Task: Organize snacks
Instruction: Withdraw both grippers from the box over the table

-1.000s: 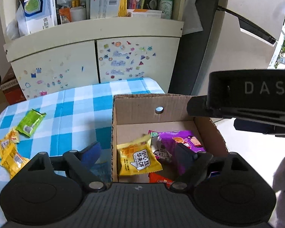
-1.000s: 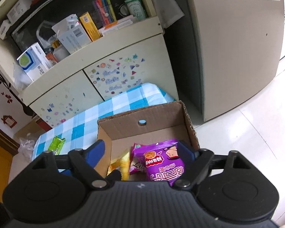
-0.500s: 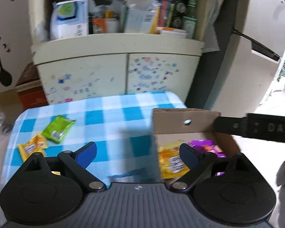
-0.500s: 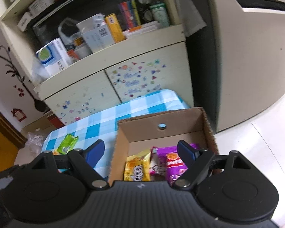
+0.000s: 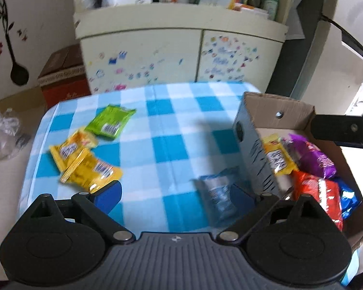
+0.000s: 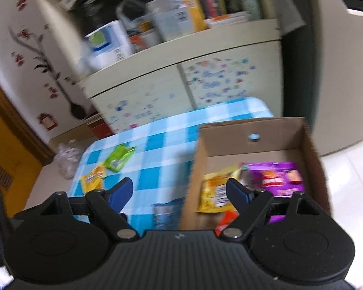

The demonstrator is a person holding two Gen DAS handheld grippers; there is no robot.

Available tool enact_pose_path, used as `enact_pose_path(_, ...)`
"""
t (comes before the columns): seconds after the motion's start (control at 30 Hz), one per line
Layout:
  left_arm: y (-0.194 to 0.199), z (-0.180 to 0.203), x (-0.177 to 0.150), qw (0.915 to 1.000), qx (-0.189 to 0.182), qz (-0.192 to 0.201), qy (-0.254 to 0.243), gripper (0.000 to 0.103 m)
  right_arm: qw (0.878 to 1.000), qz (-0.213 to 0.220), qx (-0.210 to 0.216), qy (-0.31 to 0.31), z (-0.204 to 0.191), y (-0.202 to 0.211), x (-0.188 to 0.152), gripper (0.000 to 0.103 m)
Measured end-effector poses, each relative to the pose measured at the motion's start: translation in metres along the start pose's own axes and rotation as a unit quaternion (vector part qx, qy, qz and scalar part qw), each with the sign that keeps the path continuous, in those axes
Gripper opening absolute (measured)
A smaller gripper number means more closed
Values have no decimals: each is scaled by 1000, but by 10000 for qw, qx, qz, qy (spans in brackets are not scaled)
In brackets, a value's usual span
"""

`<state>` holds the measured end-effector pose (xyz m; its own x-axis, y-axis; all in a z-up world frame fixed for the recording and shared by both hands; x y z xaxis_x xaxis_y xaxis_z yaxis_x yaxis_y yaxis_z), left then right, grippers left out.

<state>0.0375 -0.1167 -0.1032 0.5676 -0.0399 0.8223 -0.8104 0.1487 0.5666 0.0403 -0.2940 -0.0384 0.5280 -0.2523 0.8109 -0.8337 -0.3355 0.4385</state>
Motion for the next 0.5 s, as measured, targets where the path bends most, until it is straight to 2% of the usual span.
enact_pose_path(0.17,4,-37,3,9997,245,37,-68,98,9992,-53,109,369,-31,-7,-23,82)
enact_pose_path(0.3,2,-66,8,9987,510,37,-69,98,9961,91,-294,824,-47,-13,-39,81)
enact_pose_path(0.4,-4,-85,9,9978,657,-18,16,98,9953,56,-548,791,-53,-19,-56,81)
enact_pose_path(0.5,-11,-99,10,9970,769,-32,108,98,9918,105,-700,1065,-66,-24,-72,81)
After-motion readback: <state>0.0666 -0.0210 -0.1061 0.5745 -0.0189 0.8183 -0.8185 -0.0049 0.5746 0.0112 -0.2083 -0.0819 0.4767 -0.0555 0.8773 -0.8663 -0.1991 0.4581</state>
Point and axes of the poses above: each gripper's, at about its wrist camera, not at the fingertips, and y roughly against the way its jaws point, z to its right, x to its top, the point moved 9 cm from there along -y, roughly the way its jaws point, and after that the axes turned 15 degrees about z, right-handed, at the moved point
